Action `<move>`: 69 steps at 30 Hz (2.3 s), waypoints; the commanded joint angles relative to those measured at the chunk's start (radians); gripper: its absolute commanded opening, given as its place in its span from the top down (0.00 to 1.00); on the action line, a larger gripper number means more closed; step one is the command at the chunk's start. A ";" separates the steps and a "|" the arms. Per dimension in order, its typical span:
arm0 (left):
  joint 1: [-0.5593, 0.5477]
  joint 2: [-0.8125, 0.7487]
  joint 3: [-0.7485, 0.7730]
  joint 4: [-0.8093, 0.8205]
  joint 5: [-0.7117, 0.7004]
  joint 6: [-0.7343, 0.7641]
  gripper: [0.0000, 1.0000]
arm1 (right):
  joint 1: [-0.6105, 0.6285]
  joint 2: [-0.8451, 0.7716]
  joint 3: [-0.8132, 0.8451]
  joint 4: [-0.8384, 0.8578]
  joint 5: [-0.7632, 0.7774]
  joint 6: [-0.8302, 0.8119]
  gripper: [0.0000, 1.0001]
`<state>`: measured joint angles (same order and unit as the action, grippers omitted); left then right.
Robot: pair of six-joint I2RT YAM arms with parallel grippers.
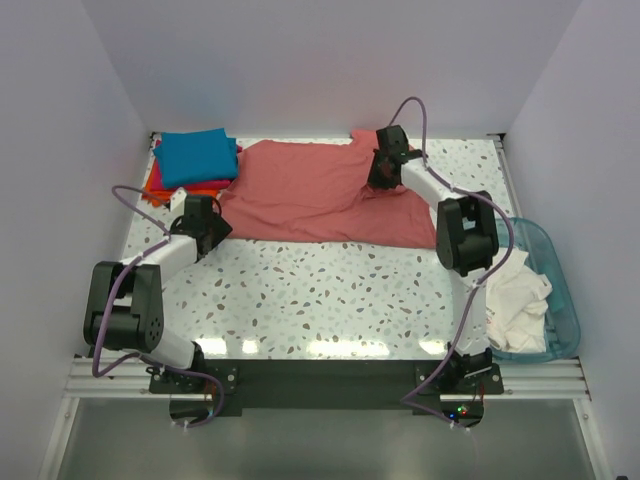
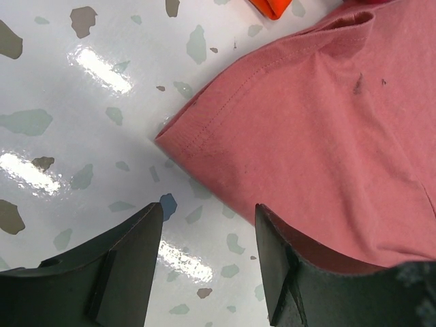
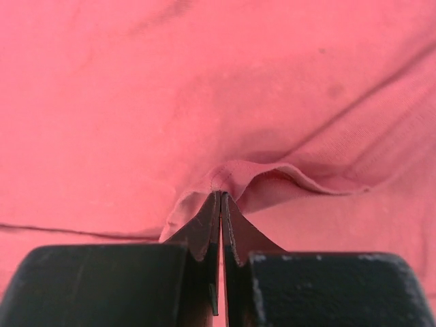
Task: Fold and stack the t-shirts
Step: Fold the tshirt
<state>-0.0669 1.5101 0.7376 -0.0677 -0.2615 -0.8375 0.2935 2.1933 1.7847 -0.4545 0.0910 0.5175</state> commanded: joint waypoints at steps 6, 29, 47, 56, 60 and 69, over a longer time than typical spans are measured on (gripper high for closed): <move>-0.002 -0.014 -0.006 0.052 -0.016 -0.005 0.39 | 0.038 0.075 0.113 0.019 0.030 -0.152 1.00; -0.002 -0.010 -0.015 0.082 -0.010 -0.014 0.39 | 0.098 0.128 0.177 0.099 0.049 -0.335 1.00; 0.044 0.025 -0.006 0.084 -0.039 -0.029 0.37 | 0.045 -0.366 -0.210 -0.102 0.207 -0.037 0.30; 0.045 0.145 0.074 0.112 -0.018 -0.052 0.39 | -0.031 -0.636 -0.698 -0.026 0.110 0.078 0.30; 0.045 0.150 0.072 0.117 -0.022 -0.057 0.43 | -0.120 -0.623 -0.769 0.022 0.052 0.095 0.31; 0.045 0.171 0.065 0.114 -0.030 -0.060 0.64 | -0.166 -0.546 -0.795 0.065 0.116 0.138 0.28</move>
<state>-0.0265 1.6642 0.7898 0.0353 -0.2802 -0.8806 0.1280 1.6203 0.9924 -0.4530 0.1707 0.6174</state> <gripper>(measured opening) 0.378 0.711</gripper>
